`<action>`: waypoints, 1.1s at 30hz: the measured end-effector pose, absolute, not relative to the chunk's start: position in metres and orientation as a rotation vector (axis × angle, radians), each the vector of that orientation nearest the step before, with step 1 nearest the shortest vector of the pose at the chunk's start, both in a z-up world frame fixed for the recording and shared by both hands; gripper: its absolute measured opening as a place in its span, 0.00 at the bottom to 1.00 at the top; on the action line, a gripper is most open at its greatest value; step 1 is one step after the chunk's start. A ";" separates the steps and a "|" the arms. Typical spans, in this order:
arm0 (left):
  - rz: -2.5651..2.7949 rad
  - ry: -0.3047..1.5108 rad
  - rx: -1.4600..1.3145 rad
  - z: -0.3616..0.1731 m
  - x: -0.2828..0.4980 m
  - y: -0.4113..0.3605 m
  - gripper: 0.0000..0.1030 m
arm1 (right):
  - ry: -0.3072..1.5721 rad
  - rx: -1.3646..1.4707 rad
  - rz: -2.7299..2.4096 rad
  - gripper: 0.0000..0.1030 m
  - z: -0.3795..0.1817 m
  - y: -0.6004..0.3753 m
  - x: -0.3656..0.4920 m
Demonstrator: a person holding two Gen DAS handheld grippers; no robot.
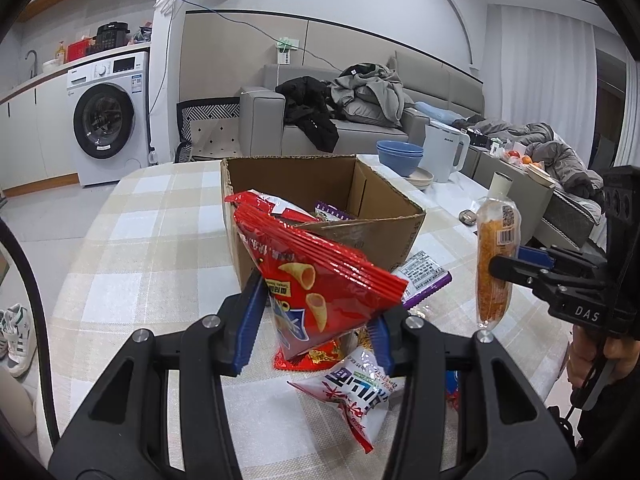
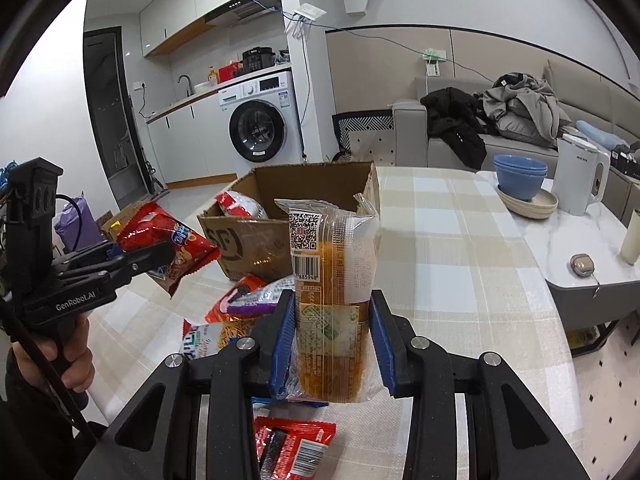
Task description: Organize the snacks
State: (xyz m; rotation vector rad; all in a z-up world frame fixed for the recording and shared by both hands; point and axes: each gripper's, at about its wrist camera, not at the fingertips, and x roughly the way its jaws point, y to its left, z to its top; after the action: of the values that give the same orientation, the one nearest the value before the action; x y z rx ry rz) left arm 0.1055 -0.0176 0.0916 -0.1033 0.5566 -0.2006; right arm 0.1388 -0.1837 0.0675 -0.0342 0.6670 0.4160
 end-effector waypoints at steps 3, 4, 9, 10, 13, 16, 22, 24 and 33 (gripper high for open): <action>-0.192 0.545 -0.092 0.096 0.100 -0.018 0.43 | 0.646 -0.031 0.418 0.36 0.075 -0.184 0.135; -0.187 0.540 -0.085 0.097 0.099 -0.018 0.43 | 0.639 -0.031 0.415 0.36 0.078 -0.184 0.134; -0.183 0.530 -0.085 0.106 0.093 -0.018 0.43 | 0.617 0.001 0.420 0.36 0.087 -0.186 0.132; -0.182 0.527 -0.084 0.108 0.093 -0.017 0.43 | 0.616 0.007 0.425 0.36 0.088 -0.186 0.131; -0.183 0.517 -0.088 0.114 0.093 -0.017 0.43 | 0.608 0.021 0.435 0.36 0.090 -0.186 0.132; -0.180 0.506 -0.080 0.122 0.092 -0.018 0.43 | 0.591 0.030 0.446 0.36 0.095 -0.183 0.135; -0.173 0.489 -0.058 0.135 0.091 -0.022 0.43 | 0.556 0.022 0.466 0.36 0.101 -0.175 0.141; -0.171 0.487 -0.057 0.139 0.092 -0.021 0.43 | 0.540 0.023 0.471 0.36 0.104 -0.173 0.144; -0.163 0.491 -0.067 0.146 0.105 -0.021 0.43 | 0.465 0.046 0.457 0.36 0.107 -0.173 0.155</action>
State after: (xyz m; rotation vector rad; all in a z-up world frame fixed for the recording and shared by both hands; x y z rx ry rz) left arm 0.1047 -0.0213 0.1458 -0.0670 0.4907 -0.1633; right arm 0.1551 -0.1725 0.1066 0.0462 0.4646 0.4566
